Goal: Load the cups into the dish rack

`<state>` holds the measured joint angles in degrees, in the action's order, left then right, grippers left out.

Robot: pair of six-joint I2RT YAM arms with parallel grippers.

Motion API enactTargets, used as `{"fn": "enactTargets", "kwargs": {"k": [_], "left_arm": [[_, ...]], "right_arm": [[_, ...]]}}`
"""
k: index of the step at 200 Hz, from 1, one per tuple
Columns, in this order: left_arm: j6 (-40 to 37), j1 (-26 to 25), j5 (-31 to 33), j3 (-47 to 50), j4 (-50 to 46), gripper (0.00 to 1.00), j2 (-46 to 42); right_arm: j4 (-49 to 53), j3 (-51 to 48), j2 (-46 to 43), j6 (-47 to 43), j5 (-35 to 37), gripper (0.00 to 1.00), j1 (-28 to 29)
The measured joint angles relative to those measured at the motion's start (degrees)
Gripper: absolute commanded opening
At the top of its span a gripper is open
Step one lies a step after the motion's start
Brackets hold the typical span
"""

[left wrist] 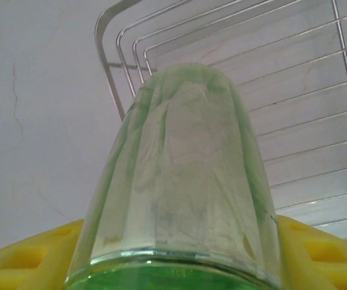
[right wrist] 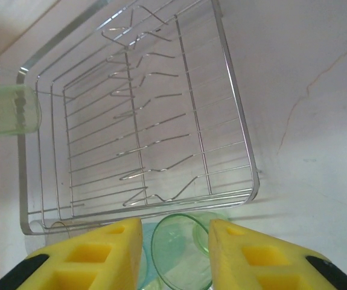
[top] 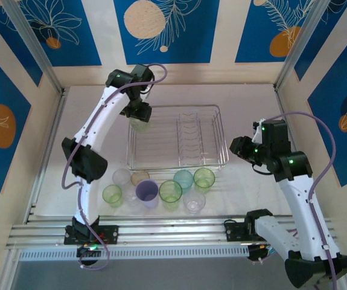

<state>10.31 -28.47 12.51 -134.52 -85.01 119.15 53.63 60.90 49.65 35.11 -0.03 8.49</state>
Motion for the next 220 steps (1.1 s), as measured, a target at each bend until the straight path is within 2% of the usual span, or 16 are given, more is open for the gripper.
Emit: {"fn": "enactTargets", "kwargs": {"k": [84,220], "left_arm": [[-1.92,-0.2,1.66,-3.89,0.33,0.0,10.4],[-1.88,1.99,1.29,-3.91,5.44,0.0,13.2]], "right_arm": [[-0.22,-2.93,-0.37,-1.64,-0.61,0.36,0.0],[0.09,-4.59,-1.6,-3.56,-0.57,0.38,-0.11]]}}
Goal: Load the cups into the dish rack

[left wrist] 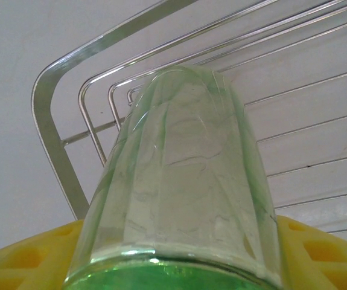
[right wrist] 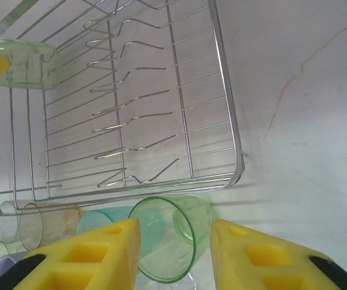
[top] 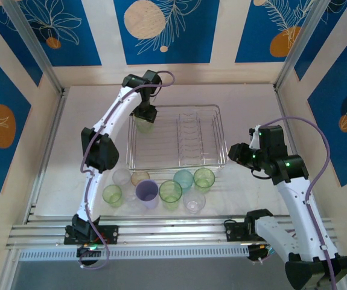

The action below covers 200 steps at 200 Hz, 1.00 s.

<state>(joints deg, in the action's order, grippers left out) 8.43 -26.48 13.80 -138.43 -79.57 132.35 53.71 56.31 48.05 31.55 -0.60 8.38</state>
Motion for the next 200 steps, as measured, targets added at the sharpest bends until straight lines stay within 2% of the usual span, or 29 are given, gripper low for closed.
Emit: {"fn": "enactTargets", "kwargs": {"k": [20,28,67,100,126,155,178,200], "left_arm": [[0.0,0.44,-0.11,0.0,-0.02,0.0,0.31],[0.0,0.57,-0.26,-0.02,0.04,0.1,0.55],[0.0,0.61,-0.28,-0.28,0.0,0.46,0.68],[-0.07,0.63,-0.44,-0.28,0.02,0.68,0.7],[0.0,0.9,-1.09,-0.28,0.11,0.7,0.94],[0.17,1.14,-1.92,-0.66,0.09,0.49,0.94],[0.02,1.14,-2.23,-0.7,0.22,0.48,0.96],[0.02,1.14,-2.43,-0.7,0.15,0.4,0.96]], "right_arm": [[-0.02,-0.09,0.0,0.0,0.0,0.38,0.0],[-0.04,-0.17,0.0,0.0,0.0,0.39,0.0],[-0.04,-0.22,0.0,0.0,-0.02,0.39,0.0],[-0.02,-0.22,0.0,0.0,0.02,0.4,0.0],[-0.02,-0.22,0.0,0.0,0.22,0.41,0.0],[-0.02,-0.24,-0.07,0.0,0.28,0.41,0.0],[0.0,-0.26,-0.66,0.0,0.46,0.41,0.0],[0.0,-0.28,-1.09,-0.02,0.46,0.41,0.0]]}}
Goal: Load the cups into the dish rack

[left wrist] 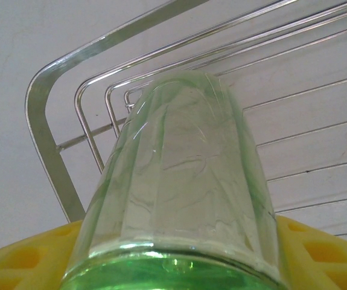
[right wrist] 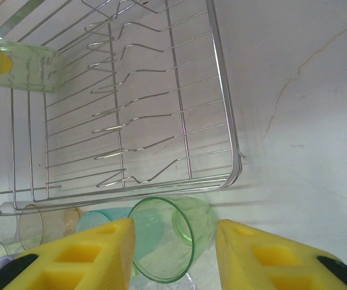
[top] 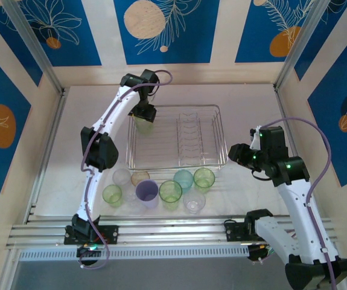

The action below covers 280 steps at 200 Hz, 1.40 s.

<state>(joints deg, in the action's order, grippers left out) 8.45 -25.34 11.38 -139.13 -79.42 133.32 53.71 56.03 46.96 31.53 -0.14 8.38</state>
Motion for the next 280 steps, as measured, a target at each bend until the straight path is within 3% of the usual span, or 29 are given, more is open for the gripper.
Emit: {"fn": "enactTargets", "kwargs": {"k": [29,66,98,114,124,158,227,257,280], "left_arm": [[0.02,0.0,-0.57,0.0,-0.33,0.32,0.0],[0.04,0.0,-1.27,0.0,-0.83,0.32,0.0],[0.04,0.0,-1.25,0.0,-0.98,0.66,0.04],[0.2,0.0,-0.83,0.0,-0.98,0.73,0.07],[-0.04,0.0,-0.44,0.0,-0.94,0.84,0.17],[0.09,0.0,0.68,0.0,-0.33,1.0,0.98],[0.68,0.0,0.94,2.67,4.07,1.0,-1.84],[0.85,-0.59,1.86,10.36,9.57,1.0,-11.34],[1.05,-1.4,2.89,23.41,17.86,1.0,-24.61]], "right_arm": [[0.04,-0.57,-0.02,0.02,0.04,0.41,0.0],[0.15,-0.66,-0.02,0.02,0.07,0.41,0.0],[0.13,-1.01,-0.02,0.02,0.02,0.42,0.0],[0.2,-1.49,-0.02,0.02,0.0,0.43,0.0],[0.26,-1.53,-0.02,0.02,-0.02,0.43,0.0],[0.28,-1.53,-0.02,0.0,-0.02,0.44,0.0],[1.09,-1.51,0.52,-0.59,-0.28,0.47,0.79],[2.54,-1.01,3.32,-0.5,-0.39,0.47,3.96],[3.41,-0.52,7.15,0.22,0.33,0.48,8.92]]}}
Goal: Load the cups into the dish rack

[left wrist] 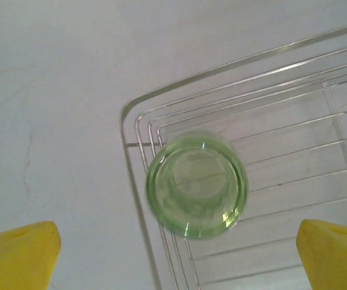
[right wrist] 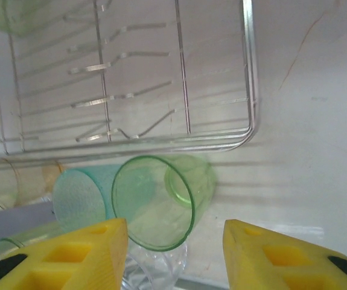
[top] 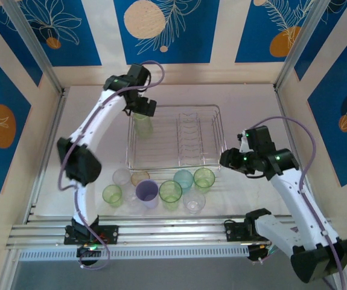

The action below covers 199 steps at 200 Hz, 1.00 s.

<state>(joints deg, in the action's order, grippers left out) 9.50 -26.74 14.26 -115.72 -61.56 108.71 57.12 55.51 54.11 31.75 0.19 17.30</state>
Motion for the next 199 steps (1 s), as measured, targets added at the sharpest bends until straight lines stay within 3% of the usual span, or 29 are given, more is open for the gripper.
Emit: {"fn": "enactTargets", "kwargs": {"k": [47,83,136,199], "left_arm": [[3.72,-0.57,-4.98,36.57,23.06,1.0,-31.12],[7.69,-0.66,-9.42,56.63,35.78,1.0,-45.53],[8.68,-0.66,-15.8,64.3,41.22,1.0,-52.24],[8.74,-0.66,-21.03,65.44,44.33,1.0,-55.36]], "right_arm": [[0.68,-0.04,7.85,3.78,3.85,0.47,8.7],[-1.79,-1.49,10.73,6.45,5.66,0.42,11.37],[-4.09,-2.91,14.49,8.5,7.85,0.4,14.38],[-5.07,-4.42,17.73,10.16,11.82,0.36,17.05]]}}
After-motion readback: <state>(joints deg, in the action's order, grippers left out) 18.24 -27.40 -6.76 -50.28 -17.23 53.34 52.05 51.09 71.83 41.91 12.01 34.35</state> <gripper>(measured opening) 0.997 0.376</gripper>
